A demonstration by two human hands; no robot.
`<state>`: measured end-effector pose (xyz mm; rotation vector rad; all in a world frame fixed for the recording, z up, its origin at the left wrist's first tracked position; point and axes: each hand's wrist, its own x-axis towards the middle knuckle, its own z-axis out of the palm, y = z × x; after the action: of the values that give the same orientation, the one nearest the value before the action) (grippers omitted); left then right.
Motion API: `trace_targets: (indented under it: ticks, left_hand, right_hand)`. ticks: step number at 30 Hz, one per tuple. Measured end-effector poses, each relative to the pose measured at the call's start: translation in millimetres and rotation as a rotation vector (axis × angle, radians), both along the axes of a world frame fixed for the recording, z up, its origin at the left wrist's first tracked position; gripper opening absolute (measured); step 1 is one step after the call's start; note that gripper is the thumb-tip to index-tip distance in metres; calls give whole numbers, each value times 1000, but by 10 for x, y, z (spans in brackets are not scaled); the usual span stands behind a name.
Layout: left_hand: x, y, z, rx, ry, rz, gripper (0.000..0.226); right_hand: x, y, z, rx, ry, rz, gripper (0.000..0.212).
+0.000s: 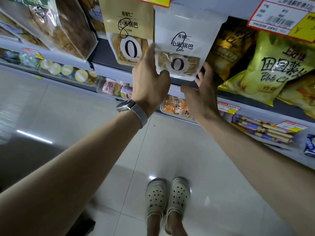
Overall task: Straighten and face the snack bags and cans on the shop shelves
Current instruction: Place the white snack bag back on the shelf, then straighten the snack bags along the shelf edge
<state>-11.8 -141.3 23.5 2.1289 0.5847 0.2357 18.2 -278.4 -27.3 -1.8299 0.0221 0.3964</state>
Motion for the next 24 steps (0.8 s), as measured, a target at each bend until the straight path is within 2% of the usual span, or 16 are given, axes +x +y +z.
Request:
trace_targets:
  ticks: [5, 8, 14, 19, 21, 24]
  left_hand:
    - [-34, 26, 70, -29, 15, -121, 65]
    - [-52, 65, 101, 14, 103, -172, 76]
    - [-301, 39, 226, 185, 306, -317, 72]
    - [-540, -38, 272, 274, 424, -428, 41]
    - [-611, -116, 248, 300, 423, -438, 40]
    - [-682, -325, 208, 329, 425, -474, 43]
  right_hand:
    - [-39, 34, 81, -56, 27, 16, 93]
    - [-45, -1, 170, -129, 54, 40, 86]
    - [-169, -146, 373, -527, 94, 171, 60]
    - [-329, -401, 595, -766, -66, 286, 48]
    - [-388, -574, 634, -837, -173, 289, 44]
    - [-444, -902, 640, -890, -288, 282, 56]
